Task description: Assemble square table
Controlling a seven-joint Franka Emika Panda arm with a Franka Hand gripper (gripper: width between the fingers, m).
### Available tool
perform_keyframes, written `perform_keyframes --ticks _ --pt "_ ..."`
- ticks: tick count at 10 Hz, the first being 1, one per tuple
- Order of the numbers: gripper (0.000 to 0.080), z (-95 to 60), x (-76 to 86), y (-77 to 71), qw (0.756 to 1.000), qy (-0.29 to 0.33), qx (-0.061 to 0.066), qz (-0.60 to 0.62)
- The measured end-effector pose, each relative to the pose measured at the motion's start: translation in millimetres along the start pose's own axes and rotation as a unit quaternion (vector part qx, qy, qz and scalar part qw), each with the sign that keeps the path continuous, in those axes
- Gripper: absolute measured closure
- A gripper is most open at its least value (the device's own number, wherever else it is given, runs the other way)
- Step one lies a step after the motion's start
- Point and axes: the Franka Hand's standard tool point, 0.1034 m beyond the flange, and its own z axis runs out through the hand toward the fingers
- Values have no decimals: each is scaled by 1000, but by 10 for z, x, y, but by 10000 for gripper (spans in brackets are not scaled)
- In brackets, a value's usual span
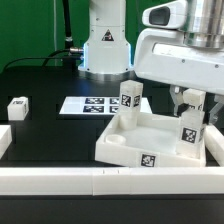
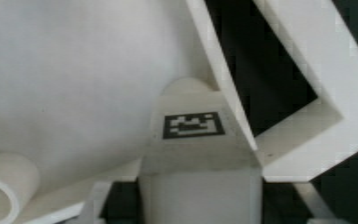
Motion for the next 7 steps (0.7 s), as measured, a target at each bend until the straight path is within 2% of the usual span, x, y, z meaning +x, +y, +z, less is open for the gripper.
perform_keyframes --ticks 1,2,3,4,5,6,7 --pt "386 -34 10 -7 1000 0 4 -11" --pt "249 -216 28 28 999 1 16 -30" --pt "178 -410 22 147 999 -3 24 -42" --pt "178 -601 104 307 997 -10 28 -75" --pt "156 -838 276 535 996 -9 33 -87" --pt "156 -891 445 737 995 -2 33 -98" --pt "151 -815 576 889 995 0 26 -98"
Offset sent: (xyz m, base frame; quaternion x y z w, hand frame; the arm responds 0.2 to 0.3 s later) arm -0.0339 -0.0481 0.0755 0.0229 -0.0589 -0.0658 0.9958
